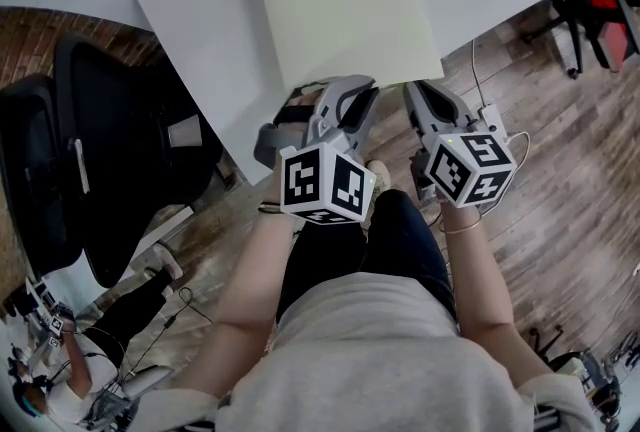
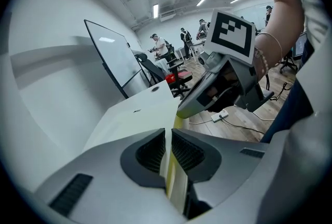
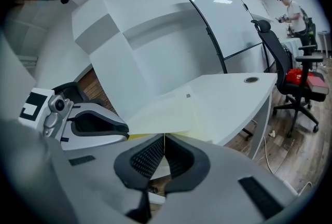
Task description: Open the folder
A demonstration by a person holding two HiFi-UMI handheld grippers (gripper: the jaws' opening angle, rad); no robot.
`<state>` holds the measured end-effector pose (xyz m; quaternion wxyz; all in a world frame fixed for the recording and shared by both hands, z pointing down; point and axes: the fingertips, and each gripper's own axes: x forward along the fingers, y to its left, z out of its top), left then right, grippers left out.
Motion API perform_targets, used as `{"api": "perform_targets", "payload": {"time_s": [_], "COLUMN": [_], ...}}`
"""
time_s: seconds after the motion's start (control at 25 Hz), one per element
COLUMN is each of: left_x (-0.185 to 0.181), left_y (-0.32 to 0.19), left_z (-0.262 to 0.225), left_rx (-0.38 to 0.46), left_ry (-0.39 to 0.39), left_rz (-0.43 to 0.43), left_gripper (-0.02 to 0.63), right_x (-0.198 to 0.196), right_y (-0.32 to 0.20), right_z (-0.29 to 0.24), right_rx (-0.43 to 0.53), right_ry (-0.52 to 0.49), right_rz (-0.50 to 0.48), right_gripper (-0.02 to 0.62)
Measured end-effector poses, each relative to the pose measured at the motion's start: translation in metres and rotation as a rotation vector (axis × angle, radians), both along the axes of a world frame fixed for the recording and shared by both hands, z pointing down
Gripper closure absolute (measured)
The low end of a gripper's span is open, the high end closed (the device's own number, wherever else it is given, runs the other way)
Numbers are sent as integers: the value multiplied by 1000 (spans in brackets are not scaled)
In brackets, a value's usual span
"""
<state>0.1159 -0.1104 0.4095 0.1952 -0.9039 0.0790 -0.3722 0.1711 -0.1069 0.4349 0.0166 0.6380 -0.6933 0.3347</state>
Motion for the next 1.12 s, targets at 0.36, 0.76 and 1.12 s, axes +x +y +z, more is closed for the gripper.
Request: {"api": "perform_targets", "payload": {"time_s": [0.36,0.76,1.12], "left_x": [2,4,1], "left_y": [-1,-2,-2], "left_z": [-4,-6,-7], "left_rx": [-15,-38,-36], "left_ry": [25,58,58], "left_rz": [-27,-74,-75], "left_gripper": [555,560,565], "right_x": [0,3,2], "right_y": [-8,-13,-13], "right_z": [-2,-1,0], "right_rx": [36,65,58], "right_ry": [59,29,0], "right_rz": [-3,-32,-54], "right_gripper": [574,574,574]}}
